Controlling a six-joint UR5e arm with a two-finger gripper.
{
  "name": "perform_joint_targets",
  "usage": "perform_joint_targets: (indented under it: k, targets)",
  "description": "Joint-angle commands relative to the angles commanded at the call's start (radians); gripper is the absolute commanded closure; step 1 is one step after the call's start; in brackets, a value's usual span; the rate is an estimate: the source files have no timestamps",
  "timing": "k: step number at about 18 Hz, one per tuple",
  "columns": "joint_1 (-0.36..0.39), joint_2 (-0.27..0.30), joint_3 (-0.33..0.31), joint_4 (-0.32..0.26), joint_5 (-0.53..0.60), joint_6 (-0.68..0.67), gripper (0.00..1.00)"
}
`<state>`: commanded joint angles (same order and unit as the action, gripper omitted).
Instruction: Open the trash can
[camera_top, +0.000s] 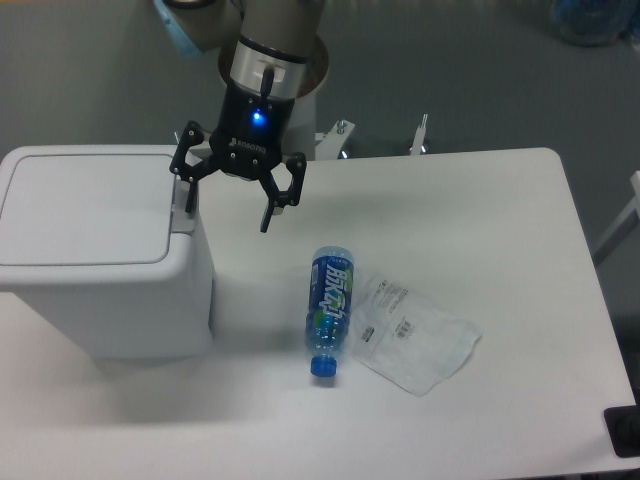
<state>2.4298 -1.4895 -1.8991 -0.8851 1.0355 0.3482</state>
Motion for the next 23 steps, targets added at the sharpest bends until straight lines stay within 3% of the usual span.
perform_joint_targets:
  k: [5, 9, 13, 17, 19, 23]
  targets:
    - [0.000, -0.005, 0.018, 0.002, -0.005, -0.011, 0.00]
    - [0.003, -0.015, 0.081, 0.002, -0.003, -0.015, 0.00]
    - [0.070, -0.055, 0.129, 0.015, 0.008, 0.040, 0.00]
    - [0.141, -0.127, 0.167, 0.021, 0.072, 0.210, 0.00]
    - [0.201, -0.149, 0.160, 0.021, 0.152, 0.346, 0.00]
    - [0.281, -0.212, 0.130, 0.018, 0.175, 0.679, 0.00]
